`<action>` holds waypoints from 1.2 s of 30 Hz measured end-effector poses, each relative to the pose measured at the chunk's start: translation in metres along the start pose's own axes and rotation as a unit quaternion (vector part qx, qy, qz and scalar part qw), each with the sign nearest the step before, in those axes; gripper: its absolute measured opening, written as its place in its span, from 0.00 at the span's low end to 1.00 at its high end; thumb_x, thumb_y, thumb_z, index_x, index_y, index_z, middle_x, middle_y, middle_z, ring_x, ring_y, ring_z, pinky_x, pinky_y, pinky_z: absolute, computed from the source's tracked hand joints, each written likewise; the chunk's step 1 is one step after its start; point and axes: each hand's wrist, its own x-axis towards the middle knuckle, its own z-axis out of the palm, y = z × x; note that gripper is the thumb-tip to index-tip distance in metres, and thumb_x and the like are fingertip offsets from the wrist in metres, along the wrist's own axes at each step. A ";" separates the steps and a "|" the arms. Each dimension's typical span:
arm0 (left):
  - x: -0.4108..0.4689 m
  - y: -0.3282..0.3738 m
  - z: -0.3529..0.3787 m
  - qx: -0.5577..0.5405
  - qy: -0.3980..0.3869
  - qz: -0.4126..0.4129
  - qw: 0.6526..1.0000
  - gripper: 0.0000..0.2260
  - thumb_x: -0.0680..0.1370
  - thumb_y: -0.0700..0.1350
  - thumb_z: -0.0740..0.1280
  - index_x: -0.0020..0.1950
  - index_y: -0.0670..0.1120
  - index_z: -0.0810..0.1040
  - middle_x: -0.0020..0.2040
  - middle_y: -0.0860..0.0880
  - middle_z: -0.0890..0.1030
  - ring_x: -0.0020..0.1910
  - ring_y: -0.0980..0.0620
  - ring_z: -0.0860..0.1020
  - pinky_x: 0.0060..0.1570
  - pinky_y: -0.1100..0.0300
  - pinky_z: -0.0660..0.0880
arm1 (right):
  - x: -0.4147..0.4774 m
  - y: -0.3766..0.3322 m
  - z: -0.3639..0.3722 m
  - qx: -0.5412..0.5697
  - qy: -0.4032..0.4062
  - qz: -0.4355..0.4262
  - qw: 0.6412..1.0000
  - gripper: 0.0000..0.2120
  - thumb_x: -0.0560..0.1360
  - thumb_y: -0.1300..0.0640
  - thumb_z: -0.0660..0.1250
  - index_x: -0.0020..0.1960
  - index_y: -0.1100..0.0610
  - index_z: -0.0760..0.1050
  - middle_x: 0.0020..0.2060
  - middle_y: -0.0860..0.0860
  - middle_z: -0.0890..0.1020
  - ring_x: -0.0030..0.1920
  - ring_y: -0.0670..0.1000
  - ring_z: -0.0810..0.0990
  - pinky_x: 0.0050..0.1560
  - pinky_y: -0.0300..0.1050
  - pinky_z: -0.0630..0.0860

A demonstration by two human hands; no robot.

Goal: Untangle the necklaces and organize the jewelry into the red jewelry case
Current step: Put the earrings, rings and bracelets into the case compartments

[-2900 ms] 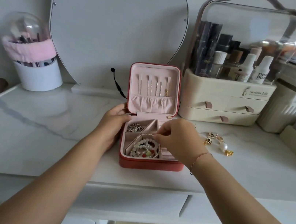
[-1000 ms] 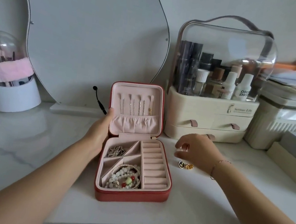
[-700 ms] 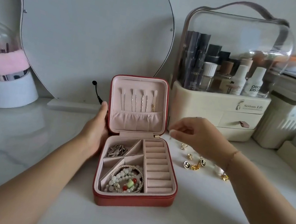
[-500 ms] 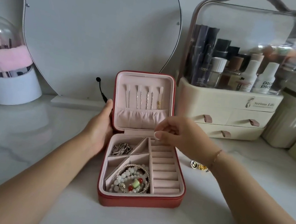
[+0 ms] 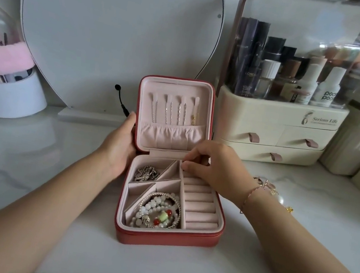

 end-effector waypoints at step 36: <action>-0.008 0.005 0.000 0.022 0.009 0.008 1.000 0.19 0.82 0.59 0.55 0.58 0.51 0.81 0.56 0.48 0.84 0.58 0.46 0.80 0.65 0.47 0.71 | -0.029 0.002 -0.048 0.266 0.083 0.151 0.949 0.03 0.72 0.64 0.71 0.45 0.58 0.80 0.31 0.52 0.83 0.33 0.47 0.81 0.40 0.39 0.79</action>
